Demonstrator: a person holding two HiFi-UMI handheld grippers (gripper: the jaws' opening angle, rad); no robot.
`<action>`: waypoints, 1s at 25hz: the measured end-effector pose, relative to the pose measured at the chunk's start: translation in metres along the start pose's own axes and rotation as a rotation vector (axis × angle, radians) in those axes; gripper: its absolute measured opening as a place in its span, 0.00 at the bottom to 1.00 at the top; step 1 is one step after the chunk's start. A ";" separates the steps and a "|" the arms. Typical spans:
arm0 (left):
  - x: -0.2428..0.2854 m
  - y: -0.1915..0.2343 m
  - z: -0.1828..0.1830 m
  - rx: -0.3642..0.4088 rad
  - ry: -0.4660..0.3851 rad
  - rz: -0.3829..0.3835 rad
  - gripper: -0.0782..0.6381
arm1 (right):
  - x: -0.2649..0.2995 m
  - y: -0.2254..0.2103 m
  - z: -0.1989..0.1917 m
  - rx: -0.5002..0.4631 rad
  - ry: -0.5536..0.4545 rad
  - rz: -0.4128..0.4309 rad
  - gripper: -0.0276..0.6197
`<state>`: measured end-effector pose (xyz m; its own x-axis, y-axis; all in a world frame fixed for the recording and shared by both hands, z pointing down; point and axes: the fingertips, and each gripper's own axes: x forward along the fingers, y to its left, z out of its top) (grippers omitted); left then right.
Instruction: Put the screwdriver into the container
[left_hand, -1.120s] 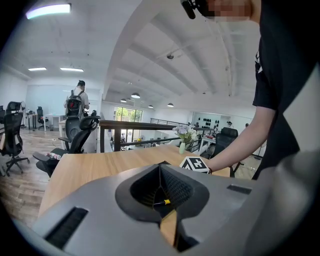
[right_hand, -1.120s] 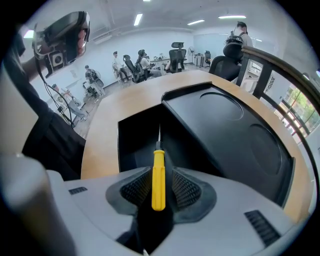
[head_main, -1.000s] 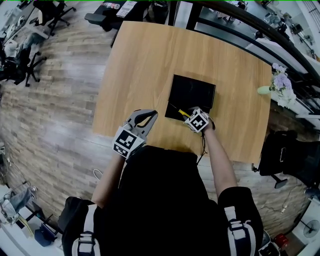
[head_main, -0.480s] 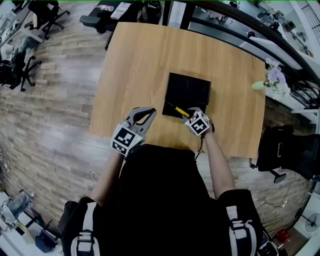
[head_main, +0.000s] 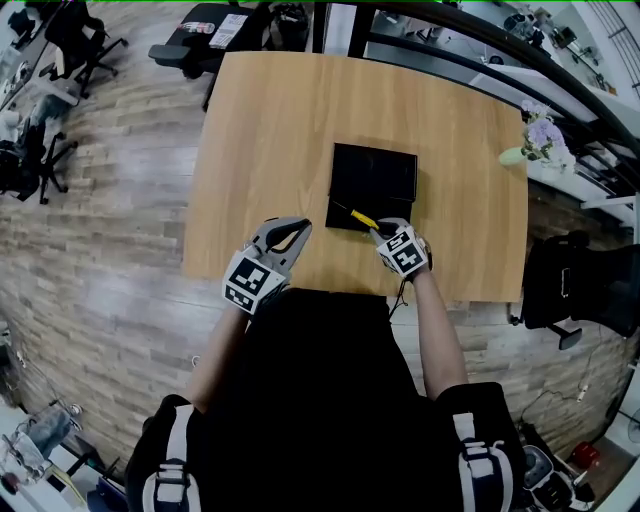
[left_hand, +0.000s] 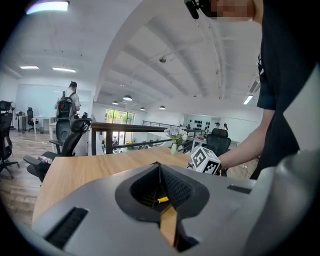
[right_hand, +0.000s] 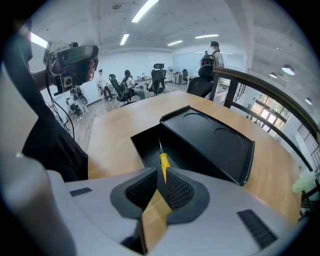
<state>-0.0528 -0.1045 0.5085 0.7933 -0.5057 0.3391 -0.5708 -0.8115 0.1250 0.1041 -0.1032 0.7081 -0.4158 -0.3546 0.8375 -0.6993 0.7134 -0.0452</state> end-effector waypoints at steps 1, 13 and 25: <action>-0.001 0.000 -0.001 0.003 0.001 -0.007 0.15 | -0.002 0.002 0.002 0.006 -0.018 -0.012 0.14; 0.002 -0.005 -0.004 0.011 0.000 -0.087 0.15 | -0.049 0.026 0.034 0.078 -0.211 -0.089 0.08; 0.022 -0.015 -0.002 0.019 -0.008 -0.151 0.15 | -0.099 0.041 0.055 0.106 -0.349 -0.114 0.08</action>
<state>-0.0269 -0.1031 0.5159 0.8715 -0.3801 0.3098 -0.4411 -0.8837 0.1566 0.0848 -0.0724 0.5933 -0.4917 -0.6256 0.6057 -0.8013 0.5974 -0.0336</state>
